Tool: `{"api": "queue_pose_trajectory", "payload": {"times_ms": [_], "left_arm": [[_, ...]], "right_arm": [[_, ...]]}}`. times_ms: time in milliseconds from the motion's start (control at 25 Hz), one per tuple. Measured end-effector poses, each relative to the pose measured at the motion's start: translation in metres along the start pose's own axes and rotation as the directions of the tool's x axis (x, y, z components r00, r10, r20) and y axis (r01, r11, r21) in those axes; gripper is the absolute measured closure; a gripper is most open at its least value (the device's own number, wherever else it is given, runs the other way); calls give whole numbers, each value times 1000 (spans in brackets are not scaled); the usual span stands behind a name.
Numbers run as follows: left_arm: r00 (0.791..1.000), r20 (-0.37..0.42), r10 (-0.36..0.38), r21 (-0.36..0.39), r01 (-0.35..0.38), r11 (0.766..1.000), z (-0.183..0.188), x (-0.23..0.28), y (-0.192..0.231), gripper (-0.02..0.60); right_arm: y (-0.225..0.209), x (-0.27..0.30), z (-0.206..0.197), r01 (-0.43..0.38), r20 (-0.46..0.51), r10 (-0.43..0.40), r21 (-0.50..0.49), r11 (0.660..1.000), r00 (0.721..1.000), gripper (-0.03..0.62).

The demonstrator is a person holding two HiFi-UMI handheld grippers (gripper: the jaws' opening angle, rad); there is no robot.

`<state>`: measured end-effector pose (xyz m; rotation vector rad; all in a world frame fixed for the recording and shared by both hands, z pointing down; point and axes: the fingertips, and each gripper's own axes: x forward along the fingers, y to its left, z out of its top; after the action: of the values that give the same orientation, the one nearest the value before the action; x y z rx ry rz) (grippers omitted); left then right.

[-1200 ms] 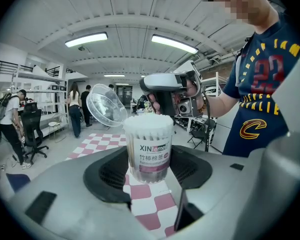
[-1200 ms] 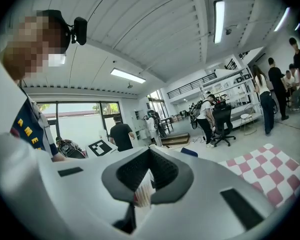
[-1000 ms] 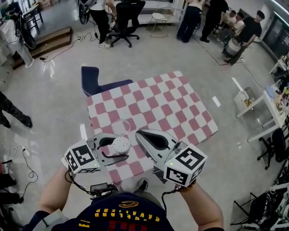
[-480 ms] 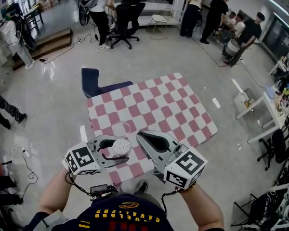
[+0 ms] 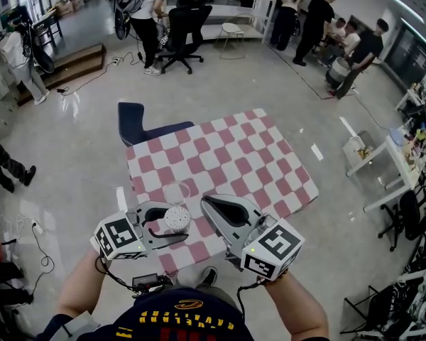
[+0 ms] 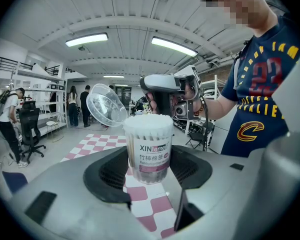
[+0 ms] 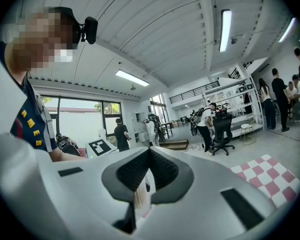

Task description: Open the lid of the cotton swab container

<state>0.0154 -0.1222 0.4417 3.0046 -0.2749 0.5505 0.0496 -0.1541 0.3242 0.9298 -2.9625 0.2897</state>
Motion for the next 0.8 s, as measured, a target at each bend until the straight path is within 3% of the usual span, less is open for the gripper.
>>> {"api": "queue_pose_trajectory", "payload": {"times_ms": [800], "left_arm": [[1000,10,-9,6,9,1000,2,9,0,324]], "right_arm": [[-8,-11,-4,29,0,-29,-14,999,1000,583]]}}
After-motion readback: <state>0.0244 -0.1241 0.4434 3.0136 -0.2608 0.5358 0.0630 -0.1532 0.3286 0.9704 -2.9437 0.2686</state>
